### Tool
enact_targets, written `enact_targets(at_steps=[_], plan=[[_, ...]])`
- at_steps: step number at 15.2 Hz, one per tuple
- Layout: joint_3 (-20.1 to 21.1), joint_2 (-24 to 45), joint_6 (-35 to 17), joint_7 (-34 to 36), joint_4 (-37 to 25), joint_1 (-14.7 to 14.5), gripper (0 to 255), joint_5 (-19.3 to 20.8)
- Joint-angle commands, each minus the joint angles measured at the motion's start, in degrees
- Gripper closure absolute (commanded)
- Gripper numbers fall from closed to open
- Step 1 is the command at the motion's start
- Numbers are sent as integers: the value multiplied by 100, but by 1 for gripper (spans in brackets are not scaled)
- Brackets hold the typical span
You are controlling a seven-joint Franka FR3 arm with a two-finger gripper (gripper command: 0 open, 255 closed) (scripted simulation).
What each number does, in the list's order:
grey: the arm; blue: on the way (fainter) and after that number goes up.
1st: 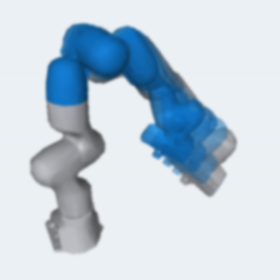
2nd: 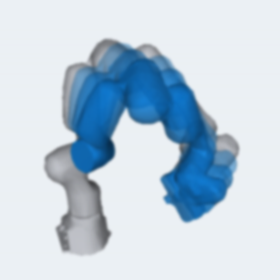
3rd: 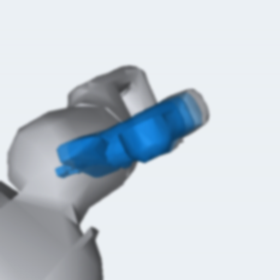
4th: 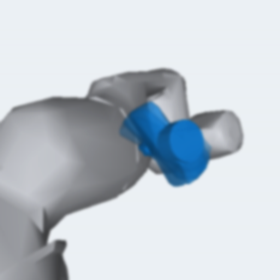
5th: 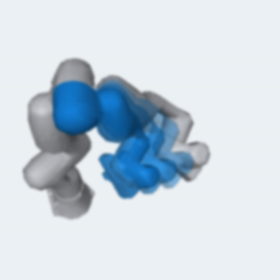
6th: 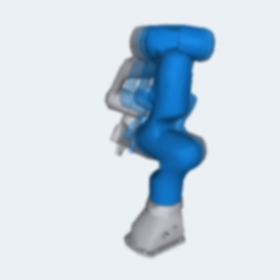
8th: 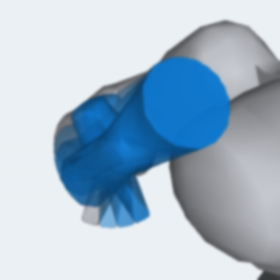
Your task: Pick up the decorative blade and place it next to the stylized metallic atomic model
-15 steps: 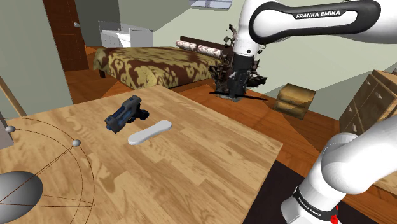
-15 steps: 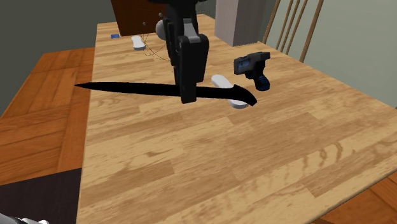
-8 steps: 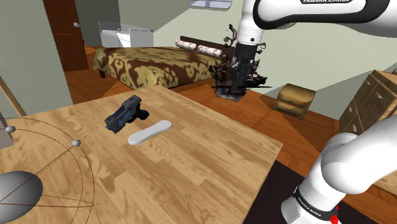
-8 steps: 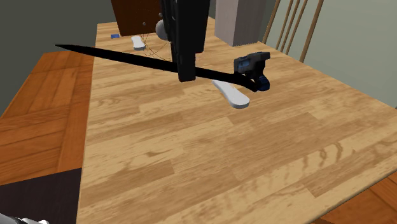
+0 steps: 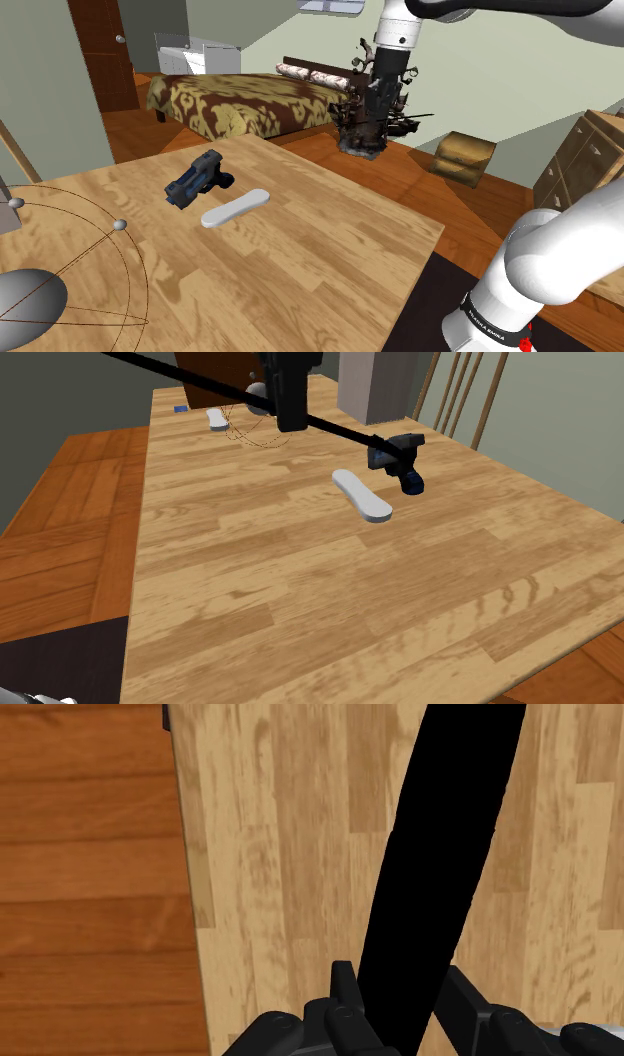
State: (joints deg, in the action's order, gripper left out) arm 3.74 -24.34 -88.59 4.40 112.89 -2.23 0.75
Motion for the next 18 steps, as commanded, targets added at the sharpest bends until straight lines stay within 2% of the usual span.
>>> enact_targets(at_steps=[1,5,11,18], plan=[[4,44,170,3,-212,0,255,1],[5,126,411,-1,-534,4,255,6],[599,-80,494,827,-408,-264,255,-261],[1335,-41,562,1833,-544,-558,255,-568]])
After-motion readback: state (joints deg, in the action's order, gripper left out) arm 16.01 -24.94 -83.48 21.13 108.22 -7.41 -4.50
